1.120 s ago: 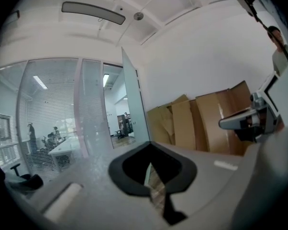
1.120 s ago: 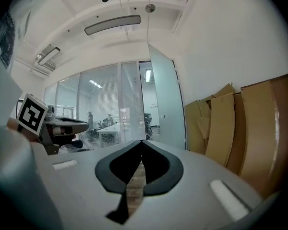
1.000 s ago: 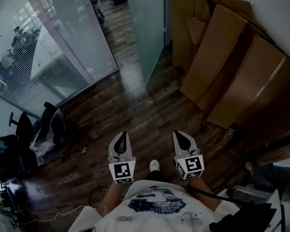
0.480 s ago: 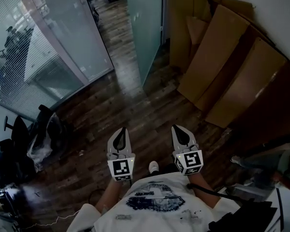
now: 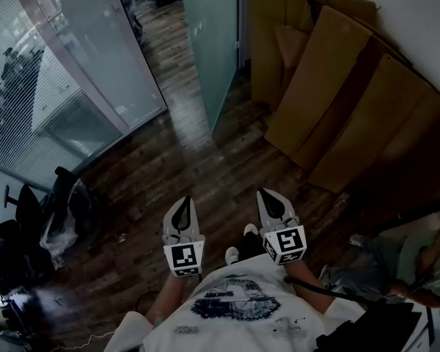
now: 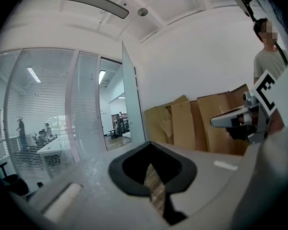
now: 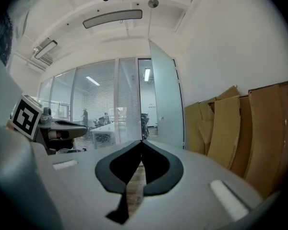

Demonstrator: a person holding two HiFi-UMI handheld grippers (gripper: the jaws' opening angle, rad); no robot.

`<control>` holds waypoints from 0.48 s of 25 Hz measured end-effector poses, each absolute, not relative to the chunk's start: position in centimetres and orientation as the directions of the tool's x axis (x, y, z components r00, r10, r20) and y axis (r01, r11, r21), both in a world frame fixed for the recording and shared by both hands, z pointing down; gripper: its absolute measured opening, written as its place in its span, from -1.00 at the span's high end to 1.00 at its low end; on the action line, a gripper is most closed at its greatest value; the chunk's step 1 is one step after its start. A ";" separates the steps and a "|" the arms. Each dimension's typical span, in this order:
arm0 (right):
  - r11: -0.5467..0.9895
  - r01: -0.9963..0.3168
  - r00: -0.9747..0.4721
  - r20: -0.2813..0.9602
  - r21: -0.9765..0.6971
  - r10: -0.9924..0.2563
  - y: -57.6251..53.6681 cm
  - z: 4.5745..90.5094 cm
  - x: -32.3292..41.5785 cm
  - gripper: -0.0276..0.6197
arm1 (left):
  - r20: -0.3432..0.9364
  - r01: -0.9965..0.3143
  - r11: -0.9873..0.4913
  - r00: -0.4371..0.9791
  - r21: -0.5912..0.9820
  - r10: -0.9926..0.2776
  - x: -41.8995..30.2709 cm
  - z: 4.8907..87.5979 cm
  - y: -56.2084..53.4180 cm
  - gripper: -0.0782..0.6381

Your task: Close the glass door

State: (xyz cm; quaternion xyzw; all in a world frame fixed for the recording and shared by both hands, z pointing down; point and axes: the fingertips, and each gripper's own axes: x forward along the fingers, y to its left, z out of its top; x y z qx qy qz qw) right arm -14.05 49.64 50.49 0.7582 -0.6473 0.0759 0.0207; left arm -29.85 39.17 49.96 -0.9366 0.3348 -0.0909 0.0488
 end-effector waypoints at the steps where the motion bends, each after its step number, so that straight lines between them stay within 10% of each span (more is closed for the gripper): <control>1: -0.160 -0.985 0.149 0.144 -0.069 -0.978 49.4 50.6 -13.7 0.89 | 0.141 -0.619 -0.771 0.758 -0.152 -0.636 -29.5 50.1 38.9 0.78; 12: -0.123 -0.986 0.107 0.146 -0.109 -0.984 41.9 52.3 -7.1 0.89 | 0.191 -0.647 -0.742 0.717 -0.178 -0.671 -23.9 51.5 32.3 0.78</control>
